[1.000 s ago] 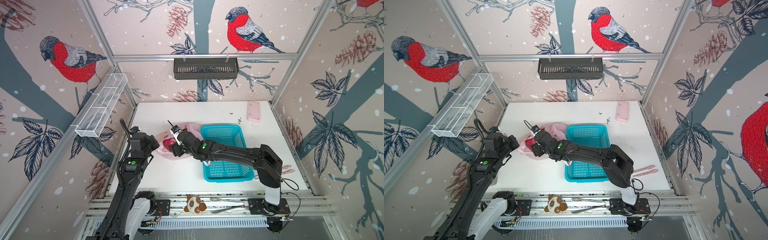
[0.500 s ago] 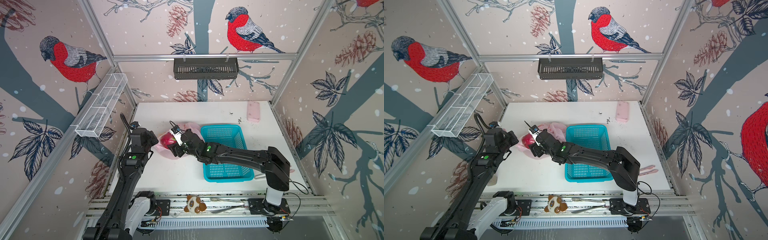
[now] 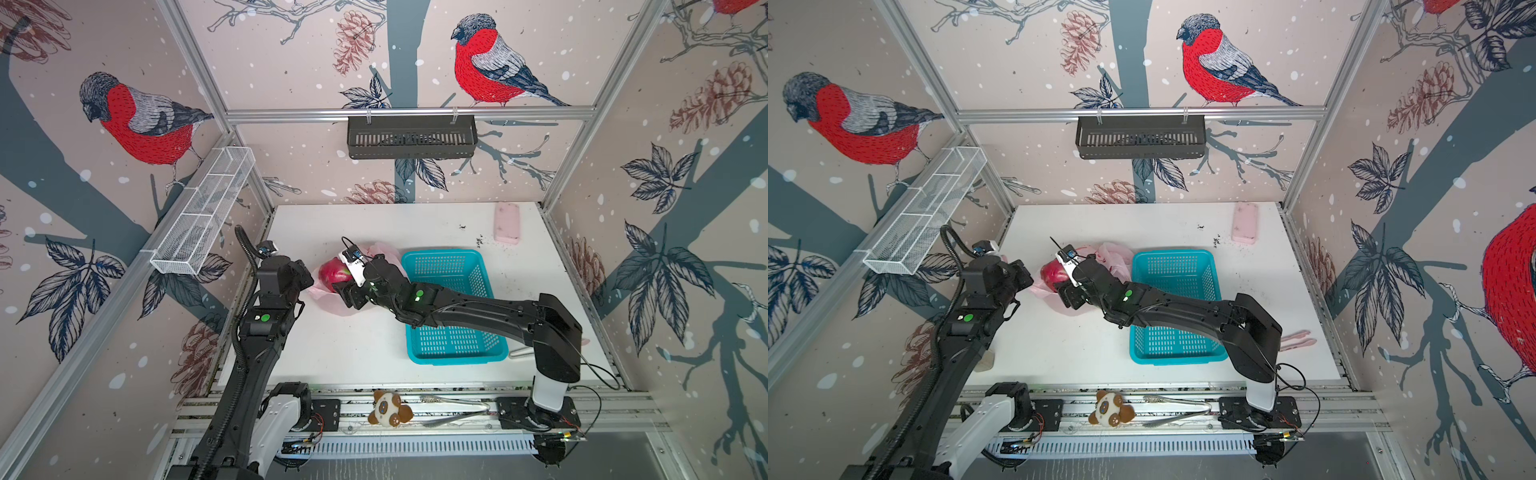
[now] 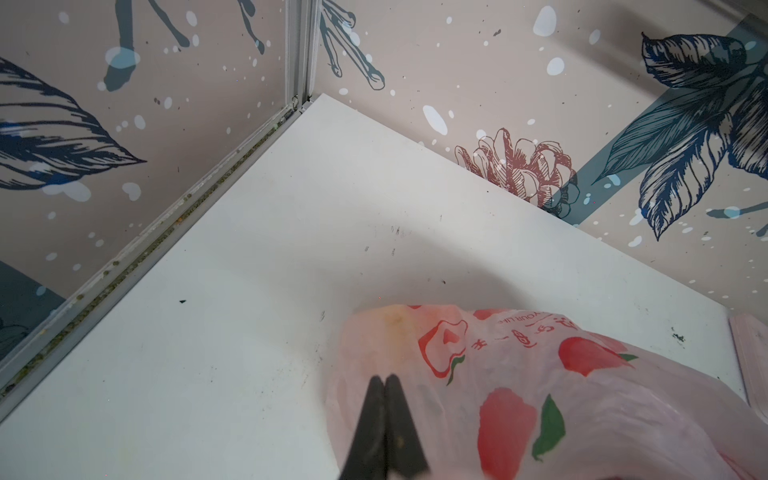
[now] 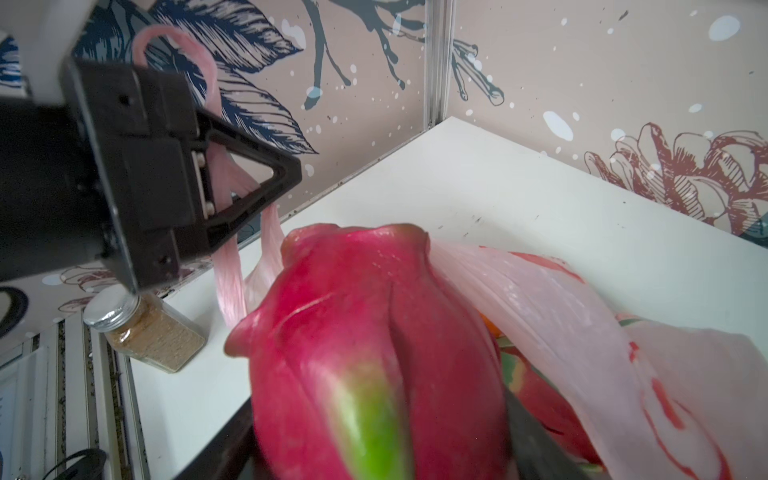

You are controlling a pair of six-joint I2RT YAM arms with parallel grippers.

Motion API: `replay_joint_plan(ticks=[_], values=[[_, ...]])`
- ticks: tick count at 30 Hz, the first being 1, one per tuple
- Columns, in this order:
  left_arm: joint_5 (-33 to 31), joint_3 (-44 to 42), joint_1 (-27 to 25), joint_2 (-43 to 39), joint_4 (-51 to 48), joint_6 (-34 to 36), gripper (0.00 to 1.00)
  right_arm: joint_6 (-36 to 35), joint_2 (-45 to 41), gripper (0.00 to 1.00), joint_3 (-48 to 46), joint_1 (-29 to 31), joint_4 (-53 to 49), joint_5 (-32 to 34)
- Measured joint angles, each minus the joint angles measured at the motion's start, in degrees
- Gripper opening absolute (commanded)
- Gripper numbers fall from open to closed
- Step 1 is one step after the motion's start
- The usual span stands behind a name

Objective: Untie the knot of the plastic bag and take out the fruit
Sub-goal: 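Lift the dragon fruit out of the pink bag with the right gripper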

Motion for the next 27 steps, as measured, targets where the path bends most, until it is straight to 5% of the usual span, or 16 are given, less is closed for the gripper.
replay_joint_plan(ticks=[27], values=[[6.2, -6.2, 0.0, -9.6, 0.0, 1.1, 0.00, 0.5, 3.6, 0.53, 8.7, 0.7, 8.2, 1.1]])
